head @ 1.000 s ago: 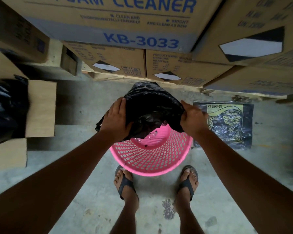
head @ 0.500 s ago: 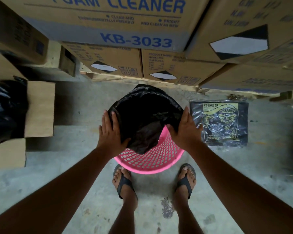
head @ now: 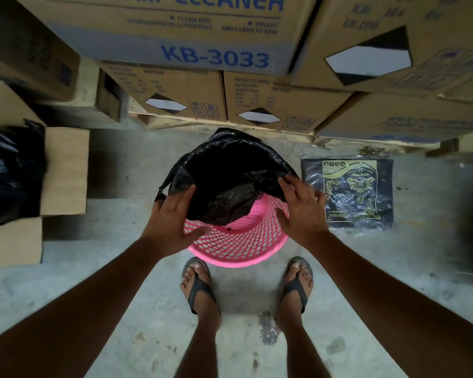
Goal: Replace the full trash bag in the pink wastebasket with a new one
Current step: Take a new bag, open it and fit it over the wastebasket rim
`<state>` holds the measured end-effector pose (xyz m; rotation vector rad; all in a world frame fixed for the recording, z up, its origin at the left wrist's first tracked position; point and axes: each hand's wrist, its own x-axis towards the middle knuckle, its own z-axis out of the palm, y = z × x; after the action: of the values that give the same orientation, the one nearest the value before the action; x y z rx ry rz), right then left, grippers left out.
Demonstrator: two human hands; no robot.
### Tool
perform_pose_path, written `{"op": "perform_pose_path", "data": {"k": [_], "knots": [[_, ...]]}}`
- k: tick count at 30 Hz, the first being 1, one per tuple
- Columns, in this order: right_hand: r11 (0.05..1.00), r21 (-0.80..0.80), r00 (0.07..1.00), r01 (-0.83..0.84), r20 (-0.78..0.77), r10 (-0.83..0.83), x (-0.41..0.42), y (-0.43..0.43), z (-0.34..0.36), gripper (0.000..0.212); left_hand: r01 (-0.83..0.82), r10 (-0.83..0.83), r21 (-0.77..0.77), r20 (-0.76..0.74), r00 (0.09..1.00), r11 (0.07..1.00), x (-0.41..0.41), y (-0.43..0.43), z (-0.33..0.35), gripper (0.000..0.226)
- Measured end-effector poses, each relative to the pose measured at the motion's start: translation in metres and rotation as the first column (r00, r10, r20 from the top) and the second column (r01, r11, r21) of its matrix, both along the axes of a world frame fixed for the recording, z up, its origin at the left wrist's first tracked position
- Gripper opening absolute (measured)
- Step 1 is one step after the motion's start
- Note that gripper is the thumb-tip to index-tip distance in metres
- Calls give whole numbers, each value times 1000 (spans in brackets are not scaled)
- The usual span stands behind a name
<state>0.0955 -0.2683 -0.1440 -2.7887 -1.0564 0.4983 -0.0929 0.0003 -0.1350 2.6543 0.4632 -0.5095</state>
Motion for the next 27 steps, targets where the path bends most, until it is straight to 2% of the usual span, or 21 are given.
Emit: {"op": "perform_pose_path", "data": {"k": [2,3,6,8,10,12,14,17,18,21,22,24,25,27], "knots": [[996,-87,1000,11,-10,-12,2,-4,-4,71,84,-78,40,-146,986,996,-8,0,-6,115],[996,-90,1000,18,-1,-18,5,-7,-6,66,110,-100,55,-161,982,992,-12,1,-9,117],[1000,-20,999,22,40,-22,12,-13,-7,41,147,-138,80,-108,985,986,-19,6,-13,115],[999,34,999,4,51,-5,14,-18,-5,34,238,-230,114,-78,970,965,-22,6,-16,116],[998,65,997,-20,81,15,16,-28,-4,26,324,-318,150,-65,946,934,-26,3,-18,108],[998,44,995,-38,99,33,21,-38,-2,21,364,-363,162,-42,931,917,-31,0,-18,83],[998,40,994,-45,96,41,23,-47,3,21,380,-383,179,-17,923,908,-37,-3,-16,58],[987,50,979,-151,142,143,17,-56,6,20,384,-400,203,39,916,901,-47,-11,-14,39],[979,58,971,-197,149,186,13,-58,5,23,379,-398,201,62,915,903,-50,-13,-15,38],[963,53,960,-266,108,259,1,-62,2,40,316,-329,137,86,941,939,-57,-18,-16,57],[959,50,957,-279,92,274,-1,-63,1,39,307,-320,133,96,942,942,-58,-19,-15,56],[949,39,948,-313,78,309,-4,-66,1,36,313,-335,155,140,932,937,-63,-21,-16,40],[942,21,941,-334,70,332,-6,-67,1,40,315,-340,163,160,927,935,-65,-22,-17,32],[923,-5,922,-384,59,383,-10,-71,-2,49,310,-336,159,184,923,937,-69,-25,-19,31]]}}
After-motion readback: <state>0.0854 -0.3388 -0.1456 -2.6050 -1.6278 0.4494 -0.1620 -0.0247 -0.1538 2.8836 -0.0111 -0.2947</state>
